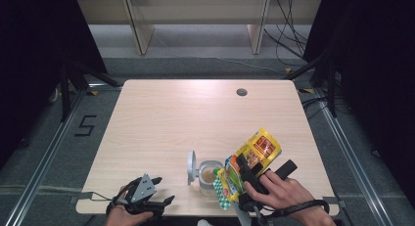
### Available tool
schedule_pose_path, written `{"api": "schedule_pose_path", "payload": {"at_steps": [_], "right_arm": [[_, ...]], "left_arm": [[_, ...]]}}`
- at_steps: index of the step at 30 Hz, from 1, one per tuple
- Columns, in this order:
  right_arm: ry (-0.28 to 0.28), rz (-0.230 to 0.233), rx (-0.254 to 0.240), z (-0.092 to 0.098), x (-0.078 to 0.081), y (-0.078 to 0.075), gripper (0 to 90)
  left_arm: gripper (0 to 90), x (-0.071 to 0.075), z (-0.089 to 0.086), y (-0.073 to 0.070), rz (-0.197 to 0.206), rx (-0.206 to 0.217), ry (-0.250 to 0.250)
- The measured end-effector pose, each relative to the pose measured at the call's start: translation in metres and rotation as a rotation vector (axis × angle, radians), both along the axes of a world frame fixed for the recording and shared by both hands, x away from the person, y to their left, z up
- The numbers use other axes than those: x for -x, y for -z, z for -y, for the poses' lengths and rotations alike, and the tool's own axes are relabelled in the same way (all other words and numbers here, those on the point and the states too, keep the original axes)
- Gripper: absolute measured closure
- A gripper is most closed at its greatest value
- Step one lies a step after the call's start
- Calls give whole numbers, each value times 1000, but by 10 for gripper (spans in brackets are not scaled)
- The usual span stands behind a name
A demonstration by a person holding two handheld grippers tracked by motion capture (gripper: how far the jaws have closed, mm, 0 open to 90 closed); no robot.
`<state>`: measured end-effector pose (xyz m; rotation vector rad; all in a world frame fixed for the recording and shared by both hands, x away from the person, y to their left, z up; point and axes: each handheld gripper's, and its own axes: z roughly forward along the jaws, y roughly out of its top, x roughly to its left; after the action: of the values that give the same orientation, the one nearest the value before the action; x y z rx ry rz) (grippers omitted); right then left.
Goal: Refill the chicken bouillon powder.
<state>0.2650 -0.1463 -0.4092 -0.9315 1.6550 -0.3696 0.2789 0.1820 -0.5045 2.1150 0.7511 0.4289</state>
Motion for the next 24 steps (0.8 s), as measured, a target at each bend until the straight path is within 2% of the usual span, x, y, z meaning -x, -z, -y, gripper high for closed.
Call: {"api": "schedule_pose_path", "payload": {"at_steps": [6,10,12,14,16,20,24], "right_arm": [[5,1,-8,0,0,0,635],[-12,-2,-10,0,0,0,635],[3,-5,-18,0,1,1,635],[-8,11,6,0,0,0,635],[-5,6,17,0,0,-1,635],[0,-4,-23,0,1,0,635],[-9,9,1,0,0,0,635]], "left_arm": [[261,0,0,0,2,-1,-1],[261,0,0,0,2,-3,0],[261,0,0,0,2,0,-1],[261,0,0,0,1,10,-6],[261,0,1,0,1,11,-6],[261,0,1,0,-1,8,-6],[261,0,0,0,2,10,-6]]}}
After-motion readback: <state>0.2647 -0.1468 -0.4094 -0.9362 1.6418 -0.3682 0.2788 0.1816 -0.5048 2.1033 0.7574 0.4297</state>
